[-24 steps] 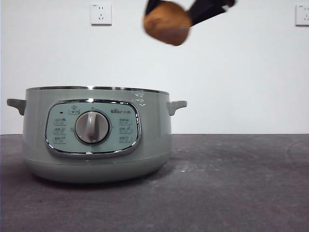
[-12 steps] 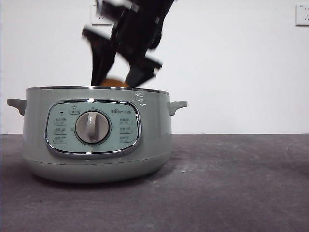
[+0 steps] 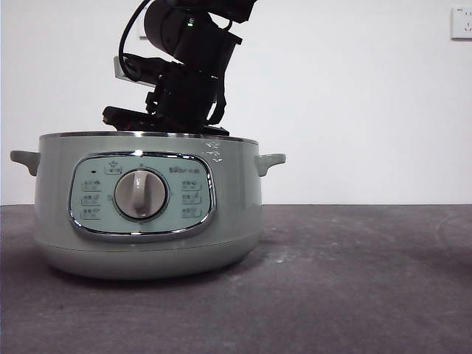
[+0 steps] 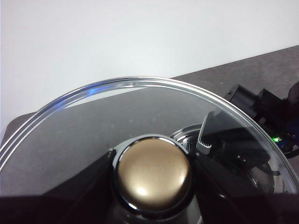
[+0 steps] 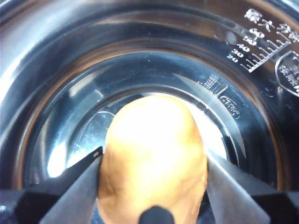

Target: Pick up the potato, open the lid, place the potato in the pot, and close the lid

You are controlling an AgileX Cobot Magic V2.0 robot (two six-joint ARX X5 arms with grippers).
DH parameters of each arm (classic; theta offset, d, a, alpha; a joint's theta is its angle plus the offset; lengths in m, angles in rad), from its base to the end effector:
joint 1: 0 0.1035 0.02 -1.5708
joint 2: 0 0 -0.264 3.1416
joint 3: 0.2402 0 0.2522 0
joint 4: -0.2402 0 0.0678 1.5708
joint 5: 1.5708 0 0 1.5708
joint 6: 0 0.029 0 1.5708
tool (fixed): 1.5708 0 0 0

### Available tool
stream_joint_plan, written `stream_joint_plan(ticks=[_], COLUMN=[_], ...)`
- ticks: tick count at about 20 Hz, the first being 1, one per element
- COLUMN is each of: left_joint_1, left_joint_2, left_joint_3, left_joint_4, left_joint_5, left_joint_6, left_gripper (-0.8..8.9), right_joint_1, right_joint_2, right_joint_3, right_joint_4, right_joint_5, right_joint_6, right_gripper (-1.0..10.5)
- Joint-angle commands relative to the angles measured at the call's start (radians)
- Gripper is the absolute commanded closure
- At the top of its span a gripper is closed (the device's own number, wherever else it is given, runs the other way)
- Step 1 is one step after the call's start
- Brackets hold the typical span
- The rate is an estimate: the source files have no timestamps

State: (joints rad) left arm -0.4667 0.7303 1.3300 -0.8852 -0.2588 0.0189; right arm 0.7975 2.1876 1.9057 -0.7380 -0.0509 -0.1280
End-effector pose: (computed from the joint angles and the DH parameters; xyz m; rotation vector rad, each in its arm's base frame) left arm 0.0780 -0.0310 0.4404 0.1202 0.2655 -0.2090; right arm 0.3310 0.3412 0.2259 -0.4934 0.9297 0.8367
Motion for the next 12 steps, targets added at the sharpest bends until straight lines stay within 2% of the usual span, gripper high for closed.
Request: stream_joint_plan(ticks=[1,7,12], left_joint_1=[0.002,0.001,0.002], left_joint_2=[-0.007,-0.006,0.017], left_joint_3=[0.020,0.020,0.020], left_joint_4=[0.047,0.046,0.048], left_joint_5=[-0.005,-0.008,-0.057], left_joint_6=[0.012,0.012,0.012], left_gripper=[8.21,8.21,8.21], right_joint_1=[0.003,0.002,-0.006], right_joint_2=[0.031,-0.031,-0.240], right_joint_3=[-0.003,-0.002,-0.002], right_joint_4=[-0.004,-0.014,-0.193], right_joint_5=[0.006,0.005,0.005], right_joint_6=[0.007,0.007,0.007], right_gripper=[4.7,4.7,4.8])
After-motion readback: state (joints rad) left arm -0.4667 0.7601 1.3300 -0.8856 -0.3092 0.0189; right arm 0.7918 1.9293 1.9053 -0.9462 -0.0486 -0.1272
